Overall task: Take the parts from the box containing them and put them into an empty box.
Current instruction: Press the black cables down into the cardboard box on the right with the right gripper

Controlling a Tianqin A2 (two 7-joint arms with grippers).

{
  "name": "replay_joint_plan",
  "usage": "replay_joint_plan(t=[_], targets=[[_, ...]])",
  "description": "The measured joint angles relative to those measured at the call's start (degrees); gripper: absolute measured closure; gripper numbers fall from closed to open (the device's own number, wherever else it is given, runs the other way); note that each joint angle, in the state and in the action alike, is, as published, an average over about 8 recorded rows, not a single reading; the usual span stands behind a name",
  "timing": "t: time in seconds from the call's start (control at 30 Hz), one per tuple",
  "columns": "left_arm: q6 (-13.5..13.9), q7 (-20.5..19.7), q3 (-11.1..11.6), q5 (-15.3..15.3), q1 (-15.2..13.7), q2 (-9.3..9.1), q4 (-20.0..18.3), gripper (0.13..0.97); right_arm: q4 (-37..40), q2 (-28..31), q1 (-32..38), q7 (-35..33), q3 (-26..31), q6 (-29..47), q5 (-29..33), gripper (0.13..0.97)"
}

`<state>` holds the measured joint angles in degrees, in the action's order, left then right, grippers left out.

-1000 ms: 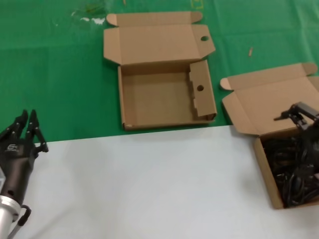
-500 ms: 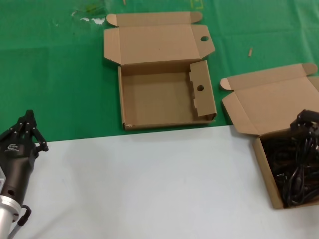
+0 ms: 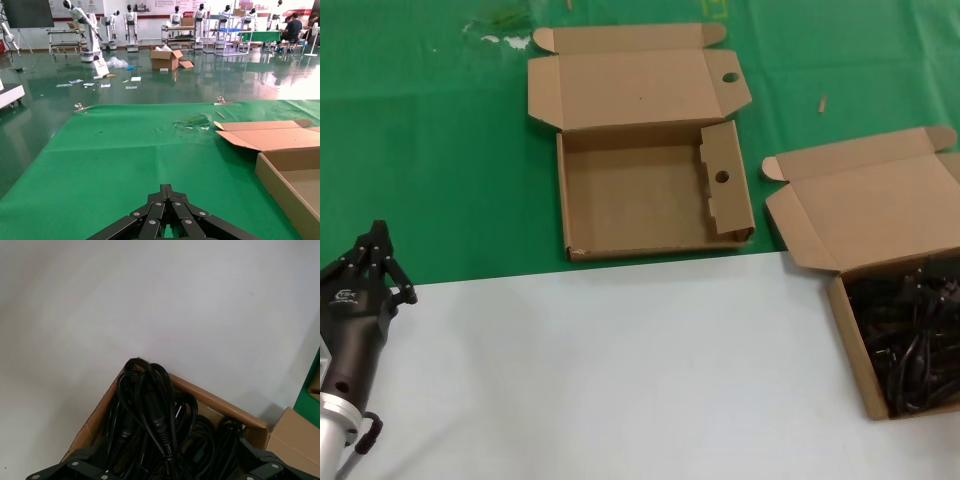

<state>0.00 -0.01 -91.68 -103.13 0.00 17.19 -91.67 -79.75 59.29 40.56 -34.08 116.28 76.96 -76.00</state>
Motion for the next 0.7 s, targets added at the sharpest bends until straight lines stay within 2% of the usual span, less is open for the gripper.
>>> replay_joint_plan(t=[0.1, 0.37, 0.7], targets=[[0.0, 0.0, 0.0, 0.0, 0.0, 0.0, 0.0, 0.957, 1.0, -0.3, -0.2, -0.8, 0.2, -0.4, 0.0, 0.187], [0.0, 0.0, 0.0, 0.0, 0.0, 0.0, 0.0, 0.957, 3.6, -1.4, 0.0, -2.1, 0.8, -1.2, 0.2, 0.308], [0.0, 0.0, 0.0, 0.0, 0.0, 0.0, 0.0, 0.957, 5.6, -2.7, 2.0, -2.4, 1.6, -0.9, 1.0, 0.521]])
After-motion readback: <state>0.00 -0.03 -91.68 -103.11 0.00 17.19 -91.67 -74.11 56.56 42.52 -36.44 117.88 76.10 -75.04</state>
